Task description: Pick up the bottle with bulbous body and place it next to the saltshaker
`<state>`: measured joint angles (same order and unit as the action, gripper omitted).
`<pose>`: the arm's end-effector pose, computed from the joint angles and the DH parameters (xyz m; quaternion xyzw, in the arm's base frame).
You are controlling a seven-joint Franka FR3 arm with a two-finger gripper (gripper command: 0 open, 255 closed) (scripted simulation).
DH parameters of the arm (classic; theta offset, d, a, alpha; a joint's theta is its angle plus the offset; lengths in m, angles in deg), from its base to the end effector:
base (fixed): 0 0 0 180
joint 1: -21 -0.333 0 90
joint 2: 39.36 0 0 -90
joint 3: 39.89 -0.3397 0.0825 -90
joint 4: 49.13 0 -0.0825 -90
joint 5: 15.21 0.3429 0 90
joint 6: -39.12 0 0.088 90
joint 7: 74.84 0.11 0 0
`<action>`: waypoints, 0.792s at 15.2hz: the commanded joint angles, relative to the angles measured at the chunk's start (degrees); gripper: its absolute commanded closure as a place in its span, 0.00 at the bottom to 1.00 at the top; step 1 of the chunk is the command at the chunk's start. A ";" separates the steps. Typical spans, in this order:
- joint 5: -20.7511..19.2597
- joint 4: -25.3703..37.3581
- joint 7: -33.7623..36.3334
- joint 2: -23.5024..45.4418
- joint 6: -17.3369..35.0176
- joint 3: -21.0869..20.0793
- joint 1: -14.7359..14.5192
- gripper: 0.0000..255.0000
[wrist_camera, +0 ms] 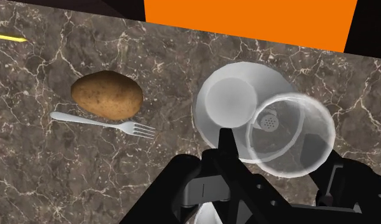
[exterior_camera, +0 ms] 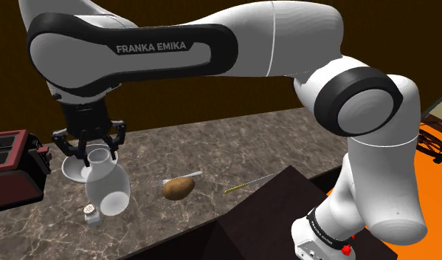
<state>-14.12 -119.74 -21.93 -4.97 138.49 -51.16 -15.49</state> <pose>0.4873 0.4863 0.4453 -0.9950 0.0611 0.0780 0.0081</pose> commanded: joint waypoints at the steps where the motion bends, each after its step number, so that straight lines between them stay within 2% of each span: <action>1: 0.02 -1.76 -0.15 -0.09 1.73 0.02 0.10 1.00; 12: -0.16 -7.28 -0.68 1.78 9.06 0.24 0.18 1.00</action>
<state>-14.22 -126.99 -22.60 -3.63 147.01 -50.95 -15.25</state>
